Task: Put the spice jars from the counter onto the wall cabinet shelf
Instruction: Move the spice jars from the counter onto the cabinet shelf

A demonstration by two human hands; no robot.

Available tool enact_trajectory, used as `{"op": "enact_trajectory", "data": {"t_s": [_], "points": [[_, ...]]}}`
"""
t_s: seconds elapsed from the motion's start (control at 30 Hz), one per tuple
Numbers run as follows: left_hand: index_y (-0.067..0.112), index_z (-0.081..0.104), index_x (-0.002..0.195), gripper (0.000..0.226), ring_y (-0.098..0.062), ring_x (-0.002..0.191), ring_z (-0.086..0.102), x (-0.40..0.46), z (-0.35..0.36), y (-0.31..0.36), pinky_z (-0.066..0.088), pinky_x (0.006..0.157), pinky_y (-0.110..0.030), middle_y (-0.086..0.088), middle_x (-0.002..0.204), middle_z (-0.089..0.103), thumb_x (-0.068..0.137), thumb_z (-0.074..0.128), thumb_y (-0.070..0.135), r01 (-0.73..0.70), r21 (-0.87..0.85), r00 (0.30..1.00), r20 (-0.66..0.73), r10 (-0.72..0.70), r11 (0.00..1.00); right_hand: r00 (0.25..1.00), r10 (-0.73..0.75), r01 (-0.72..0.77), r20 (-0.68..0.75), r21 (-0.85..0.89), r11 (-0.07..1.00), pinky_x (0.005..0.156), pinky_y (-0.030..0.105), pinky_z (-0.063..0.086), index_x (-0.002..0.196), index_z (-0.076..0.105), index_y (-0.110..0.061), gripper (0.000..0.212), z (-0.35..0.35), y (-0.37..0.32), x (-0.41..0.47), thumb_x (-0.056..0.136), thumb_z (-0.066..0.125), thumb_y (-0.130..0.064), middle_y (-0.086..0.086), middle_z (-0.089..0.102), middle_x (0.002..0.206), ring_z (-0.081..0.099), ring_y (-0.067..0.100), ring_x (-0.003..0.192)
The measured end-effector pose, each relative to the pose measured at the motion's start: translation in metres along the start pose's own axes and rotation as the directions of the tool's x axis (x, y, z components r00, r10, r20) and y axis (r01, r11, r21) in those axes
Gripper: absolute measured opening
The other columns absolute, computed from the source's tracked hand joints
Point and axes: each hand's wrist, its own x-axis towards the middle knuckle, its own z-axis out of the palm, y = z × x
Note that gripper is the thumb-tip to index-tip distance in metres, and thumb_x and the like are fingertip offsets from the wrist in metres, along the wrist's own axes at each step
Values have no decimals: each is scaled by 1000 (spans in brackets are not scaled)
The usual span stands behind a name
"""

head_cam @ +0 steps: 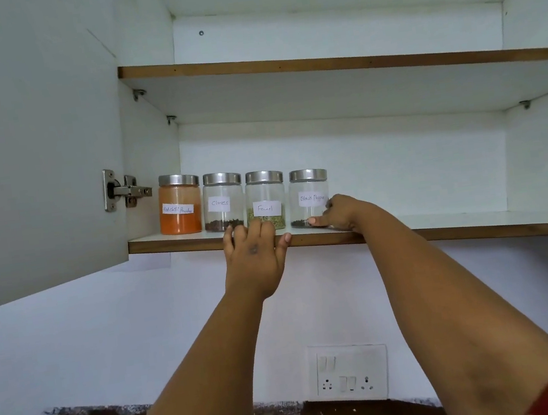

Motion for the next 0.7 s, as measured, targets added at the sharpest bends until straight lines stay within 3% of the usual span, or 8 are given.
{"op": "enact_trajectory", "data": {"t_s": [0.7], "points": [[15, 56, 103, 52, -25, 101, 51, 0, -4, 2, 22, 113, -52, -3, 110, 57, 96, 19, 52, 7, -23, 999, 42, -6, 1000, 999, -15, 14, -38, -23, 1000, 103, 36, 38, 140, 39, -2, 79, 1, 2, 3, 83, 69, -47, 14, 45, 143, 45, 29, 128]]}}
